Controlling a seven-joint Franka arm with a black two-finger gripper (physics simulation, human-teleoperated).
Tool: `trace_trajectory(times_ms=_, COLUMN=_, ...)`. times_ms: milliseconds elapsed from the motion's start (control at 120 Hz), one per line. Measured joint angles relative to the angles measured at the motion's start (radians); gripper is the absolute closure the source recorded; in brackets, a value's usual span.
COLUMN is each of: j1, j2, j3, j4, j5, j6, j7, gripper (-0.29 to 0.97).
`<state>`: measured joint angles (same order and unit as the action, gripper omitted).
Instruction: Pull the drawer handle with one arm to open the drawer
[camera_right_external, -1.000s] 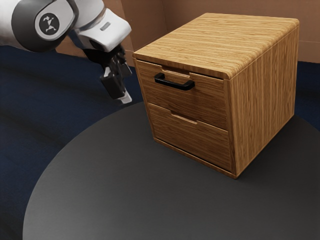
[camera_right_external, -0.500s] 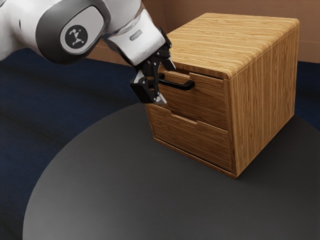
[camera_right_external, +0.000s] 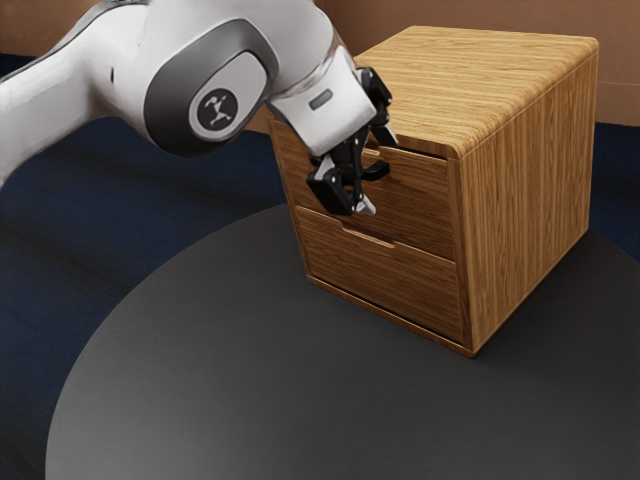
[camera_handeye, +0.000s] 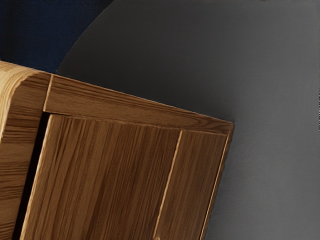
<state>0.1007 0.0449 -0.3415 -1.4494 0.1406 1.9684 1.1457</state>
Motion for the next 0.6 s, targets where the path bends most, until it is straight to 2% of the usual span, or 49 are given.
trace_trajectory(times_ms=142, j1=-0.026, j2=0.009, j3=0.007, j4=0.003, j5=0.018, j6=0.010, j7=0.010, gripper=0.02)
trace_trajectory(times_ms=600, j1=-0.014, j2=0.020, j3=0.046, j4=-0.008, j5=0.044, j6=0.023, j7=0.029, gripper=0.02)
